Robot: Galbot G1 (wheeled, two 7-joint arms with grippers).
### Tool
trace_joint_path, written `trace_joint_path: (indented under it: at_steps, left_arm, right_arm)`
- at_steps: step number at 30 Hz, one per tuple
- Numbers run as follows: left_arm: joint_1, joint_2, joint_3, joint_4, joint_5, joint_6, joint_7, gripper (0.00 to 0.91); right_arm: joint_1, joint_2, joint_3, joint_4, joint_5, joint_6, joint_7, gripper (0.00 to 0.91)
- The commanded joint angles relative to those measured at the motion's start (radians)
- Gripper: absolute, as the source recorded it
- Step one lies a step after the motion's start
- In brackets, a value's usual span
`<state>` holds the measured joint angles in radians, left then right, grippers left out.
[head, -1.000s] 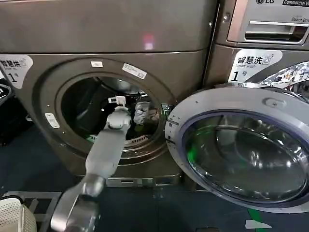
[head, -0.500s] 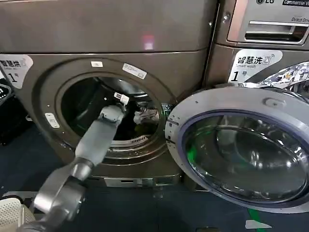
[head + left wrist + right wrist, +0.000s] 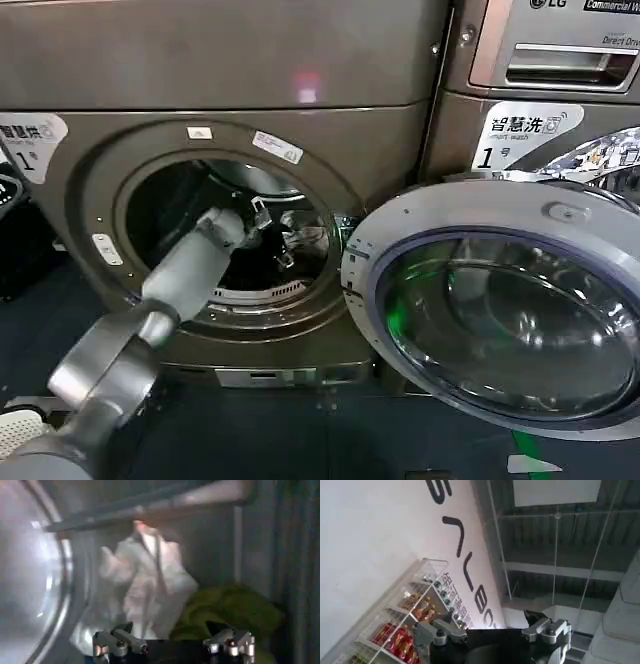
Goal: Grasp the clothes from the dryer.
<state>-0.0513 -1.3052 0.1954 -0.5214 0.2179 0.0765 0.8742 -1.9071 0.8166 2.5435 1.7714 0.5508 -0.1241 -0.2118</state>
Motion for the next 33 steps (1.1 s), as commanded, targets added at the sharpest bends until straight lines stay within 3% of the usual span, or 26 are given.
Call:
trace_joint_path:
  at_steps: [1,14,19,33]
  left_arm:
    - [-0.1,-0.008,0.101,0.095,0.218,-0.084,0.231,0.907]
    - [-0.142,-0.047,0.117,0.172,0.473,-0.063,0.194,0.907]
    - [-0.144,-0.046,0.116,0.174,0.448,0.023,0.18,0.907]
    - [-0.125,-0.039,0.136,0.212,0.46,0.02,0.182,0.907]
  right_arm:
    - [0.01,0.002,-0.012,0.004,-0.003,0.001,-0.001,0.907]
    - [0.037,0.0,-0.044,0.007,-0.028,0.005,-0.005,0.907]
    - [0.042,0.002,-0.05,0.01,-0.03,0.006,-0.007,0.907]
    - [0.047,-0.002,-0.064,0.016,-0.033,0.007,-0.006,0.907]
